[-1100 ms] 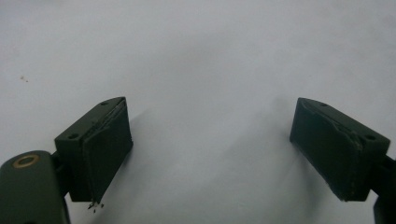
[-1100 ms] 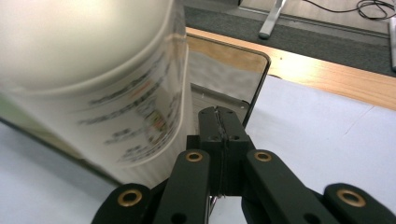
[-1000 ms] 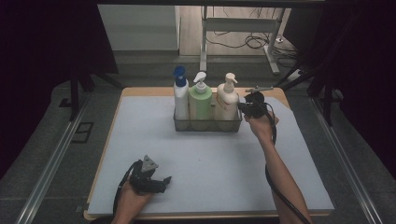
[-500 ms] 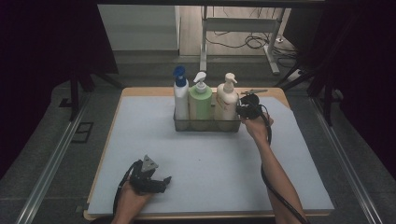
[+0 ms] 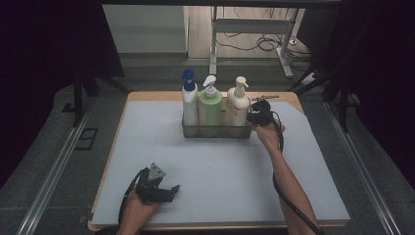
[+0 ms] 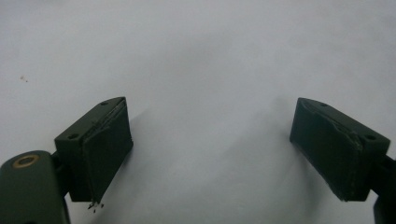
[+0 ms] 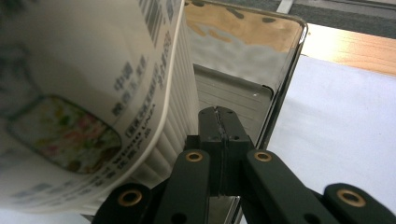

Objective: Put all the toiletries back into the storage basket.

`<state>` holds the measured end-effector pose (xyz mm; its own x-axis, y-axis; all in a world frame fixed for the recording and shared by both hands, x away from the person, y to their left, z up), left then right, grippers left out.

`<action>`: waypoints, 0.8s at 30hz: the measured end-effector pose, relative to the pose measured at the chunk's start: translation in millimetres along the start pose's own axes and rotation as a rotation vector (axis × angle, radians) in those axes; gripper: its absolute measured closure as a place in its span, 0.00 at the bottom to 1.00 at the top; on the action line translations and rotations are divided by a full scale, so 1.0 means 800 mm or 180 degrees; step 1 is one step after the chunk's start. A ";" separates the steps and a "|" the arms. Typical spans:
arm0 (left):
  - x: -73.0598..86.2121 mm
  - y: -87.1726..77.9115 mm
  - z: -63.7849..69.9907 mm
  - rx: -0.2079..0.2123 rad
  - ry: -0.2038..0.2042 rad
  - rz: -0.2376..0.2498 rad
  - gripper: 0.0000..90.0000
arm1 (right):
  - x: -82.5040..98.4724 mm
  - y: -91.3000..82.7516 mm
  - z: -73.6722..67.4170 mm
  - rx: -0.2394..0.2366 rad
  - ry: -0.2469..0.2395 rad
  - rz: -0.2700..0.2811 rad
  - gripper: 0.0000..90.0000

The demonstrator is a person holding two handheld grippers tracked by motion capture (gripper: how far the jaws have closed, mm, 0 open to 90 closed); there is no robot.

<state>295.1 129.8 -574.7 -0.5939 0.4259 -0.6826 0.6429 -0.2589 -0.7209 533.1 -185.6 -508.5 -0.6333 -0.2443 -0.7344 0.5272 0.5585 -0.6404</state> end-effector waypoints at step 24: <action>0.000 0.000 0.000 -0.0001 0.0005 0.0000 0.14 | 0.004 0.008 -0.023 -0.0118 -0.0116 -0.0084 1.00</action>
<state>295.1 129.8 -574.6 -0.5932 0.4272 -0.6824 0.6430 -0.2587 -0.7209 524.0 -168.3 -510.7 -0.6253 -0.2878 -0.7254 0.4886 0.5804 -0.6514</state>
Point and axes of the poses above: each handheld gripper's, and its own axes: y roughly forward along the jaws, x roughly out of its underside, z roughly to its right, the point moved 7 cm from there along y, roughly forward along the jaws, and after that the axes turned 12 degrees about -x, right-handed, at the moved point
